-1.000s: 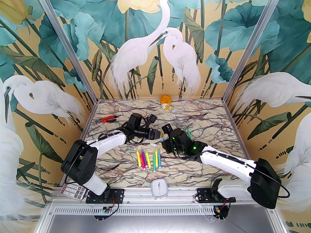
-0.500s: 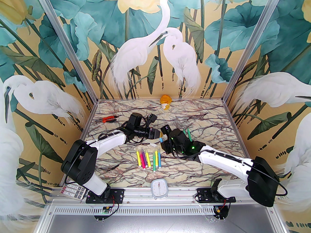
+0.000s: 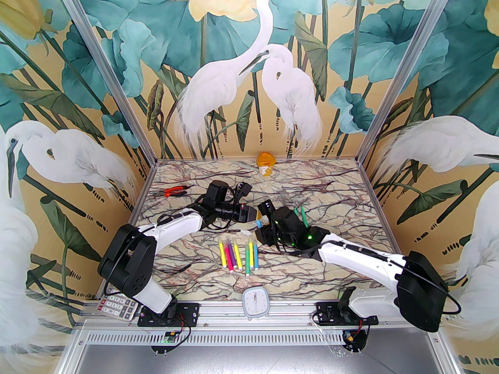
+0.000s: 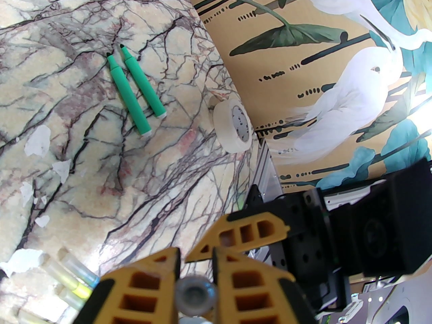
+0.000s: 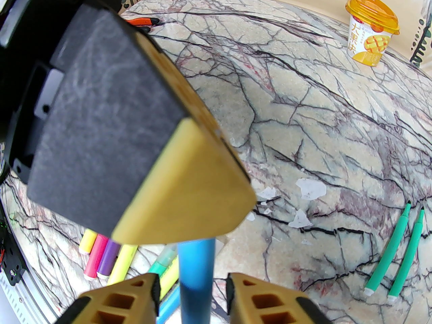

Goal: Open the pen caps

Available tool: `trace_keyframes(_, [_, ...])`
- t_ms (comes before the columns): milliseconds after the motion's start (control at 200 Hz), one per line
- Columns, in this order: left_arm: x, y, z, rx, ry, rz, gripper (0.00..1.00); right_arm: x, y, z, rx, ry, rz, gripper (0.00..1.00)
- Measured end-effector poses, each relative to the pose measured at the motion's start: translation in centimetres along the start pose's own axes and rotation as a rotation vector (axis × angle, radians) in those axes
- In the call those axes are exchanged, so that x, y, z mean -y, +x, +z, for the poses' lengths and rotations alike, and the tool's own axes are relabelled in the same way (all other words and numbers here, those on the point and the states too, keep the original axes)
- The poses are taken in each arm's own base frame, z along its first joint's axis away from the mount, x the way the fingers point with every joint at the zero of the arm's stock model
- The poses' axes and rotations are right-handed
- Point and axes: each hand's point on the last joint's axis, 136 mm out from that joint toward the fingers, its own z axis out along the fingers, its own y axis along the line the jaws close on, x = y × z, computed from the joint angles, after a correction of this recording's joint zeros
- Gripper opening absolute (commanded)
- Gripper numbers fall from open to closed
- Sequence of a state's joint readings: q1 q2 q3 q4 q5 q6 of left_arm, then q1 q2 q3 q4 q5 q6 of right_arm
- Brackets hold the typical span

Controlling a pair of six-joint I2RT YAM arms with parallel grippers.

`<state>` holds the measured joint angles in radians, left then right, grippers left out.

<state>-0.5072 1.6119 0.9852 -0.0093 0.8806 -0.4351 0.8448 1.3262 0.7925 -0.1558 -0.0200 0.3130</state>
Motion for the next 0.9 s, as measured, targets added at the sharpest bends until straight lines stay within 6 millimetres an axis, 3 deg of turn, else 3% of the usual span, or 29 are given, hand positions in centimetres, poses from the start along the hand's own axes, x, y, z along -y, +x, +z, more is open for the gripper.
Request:
trace_keyframes(220, [0.9,-0.7,-0.1,0.01,0.034,-0.003,0.08,0.2,0.4,0.6,-0.01,0.004,0.0,0.41])
trace_keyframes(410, [1.2,-1.0,-0.1,0.016,0.042,-0.005,0.05,0.3,0.8,0.8,-0.017,0.01,0.001,0.21])
trace_keyframes(570, [1.2,-1.0,-0.2,0.017,0.04,-0.014,0.0,0.5,0.8,0.9,-0.008,0.019,0.0,0.11])
trace_keyframes(900, [0.9,-1.2,-0.7,0.009,0.064,-0.087,0.0,0.3,0.4,0.1,0.037,0.001,-0.016,0.03])
